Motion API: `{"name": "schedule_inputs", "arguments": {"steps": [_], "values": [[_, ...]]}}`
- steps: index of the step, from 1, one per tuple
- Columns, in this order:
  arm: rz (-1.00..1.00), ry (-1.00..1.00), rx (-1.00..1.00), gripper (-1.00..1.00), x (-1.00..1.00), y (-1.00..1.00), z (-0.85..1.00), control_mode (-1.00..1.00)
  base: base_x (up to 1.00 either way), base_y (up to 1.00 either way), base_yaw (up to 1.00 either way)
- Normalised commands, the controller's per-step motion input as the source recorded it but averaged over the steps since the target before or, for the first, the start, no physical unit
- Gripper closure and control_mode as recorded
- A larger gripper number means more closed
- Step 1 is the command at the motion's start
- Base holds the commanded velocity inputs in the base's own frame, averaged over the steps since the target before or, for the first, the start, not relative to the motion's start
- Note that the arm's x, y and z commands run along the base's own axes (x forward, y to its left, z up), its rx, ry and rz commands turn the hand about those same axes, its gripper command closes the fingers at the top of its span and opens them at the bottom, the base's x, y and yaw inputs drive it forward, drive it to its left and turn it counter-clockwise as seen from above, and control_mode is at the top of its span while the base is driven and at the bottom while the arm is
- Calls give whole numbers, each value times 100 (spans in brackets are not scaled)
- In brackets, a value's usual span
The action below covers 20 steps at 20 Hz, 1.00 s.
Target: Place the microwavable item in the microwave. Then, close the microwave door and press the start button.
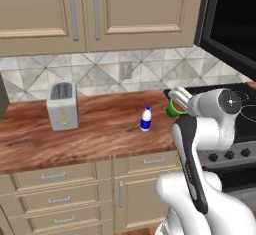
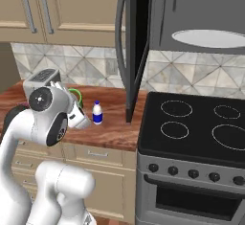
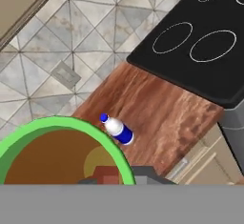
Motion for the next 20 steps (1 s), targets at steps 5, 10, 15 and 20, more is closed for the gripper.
{"name": "schedule_inputs", "arguments": {"steps": [5, 10, 15, 20], "values": [[0, 0, 0, 100, 0, 0, 0, 100, -100, -6, -9], [0, 0, 0, 100, 0, 0, 0, 100, -100, -25, -10], [0, 0, 0, 100, 0, 0, 0, 100, -80, -63, -6], [0, 0, 0, 100, 0, 0, 0, 100, -21, -99, -1]]}}
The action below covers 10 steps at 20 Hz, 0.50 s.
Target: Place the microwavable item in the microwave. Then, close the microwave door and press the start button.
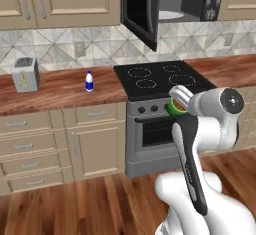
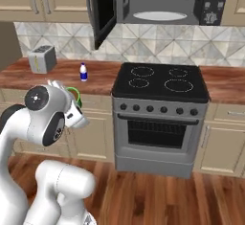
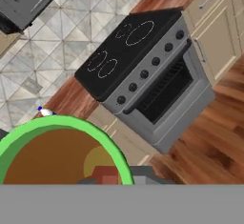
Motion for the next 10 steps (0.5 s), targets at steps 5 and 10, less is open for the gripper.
{"name": "schedule_inputs", "arguments": {"steps": [5, 10], "values": [[0, 0, 0, 100, 0, 0, 0, 100, 0, -100, 0], [0, 0, 0, 100, 0, 0, 0, 100, 16, -93, 0]]}}
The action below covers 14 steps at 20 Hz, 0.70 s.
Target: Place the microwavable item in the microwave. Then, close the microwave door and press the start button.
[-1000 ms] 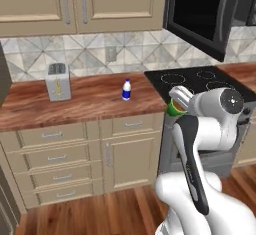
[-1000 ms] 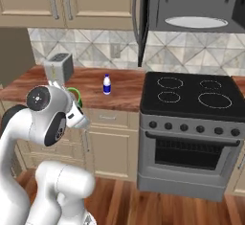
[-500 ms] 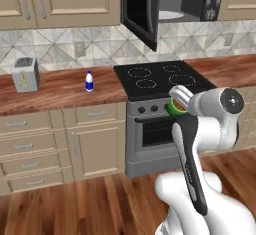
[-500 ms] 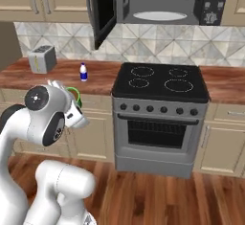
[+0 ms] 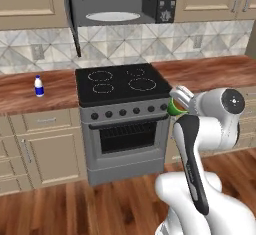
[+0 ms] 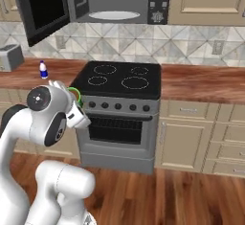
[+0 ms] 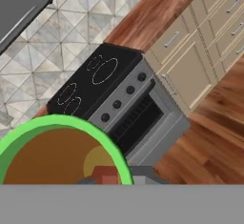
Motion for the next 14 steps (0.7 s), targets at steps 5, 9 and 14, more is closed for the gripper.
{"name": "schedule_inputs", "arguments": {"steps": [5, 9, 14], "values": [[0, 0, 0, 100, 0, 0, 0, 100, 75, -26, 0], [0, 0, 0, 100, 0, 0, 0, 100, 100, 0, 3], [0, 0, 0, 100, 0, 0, 0, 100, 96, 0, 7]]}}
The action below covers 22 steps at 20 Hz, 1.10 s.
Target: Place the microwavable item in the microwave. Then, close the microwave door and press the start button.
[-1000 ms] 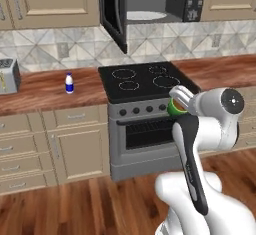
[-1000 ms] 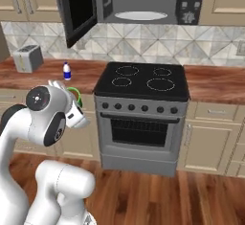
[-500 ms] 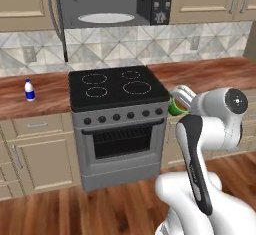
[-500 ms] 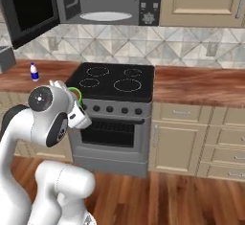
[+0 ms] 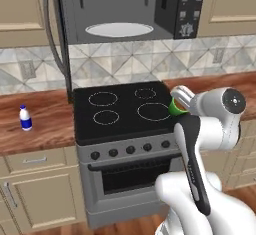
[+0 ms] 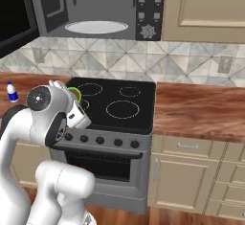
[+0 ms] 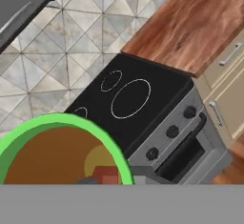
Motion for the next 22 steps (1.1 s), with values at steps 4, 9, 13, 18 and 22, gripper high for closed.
{"name": "schedule_inputs", "arguments": {"steps": [4, 9, 13, 18, 22], "values": [[0, 0, 0, 100, 0, 0, 0, 100, 81, 0, 13], [0, 0, 0, 100, 0, 0, 0, 100, 36, 0, 20], [0, 0, 0, 100, 0, 0, 0, 100, 29, 0, 20], [0, 0, 0, 100, 0, 0, 0, 100, 53, -1, 17], [0, 0, 0, 100, 0, 0, 0, 100, 53, -8, 13]]}}
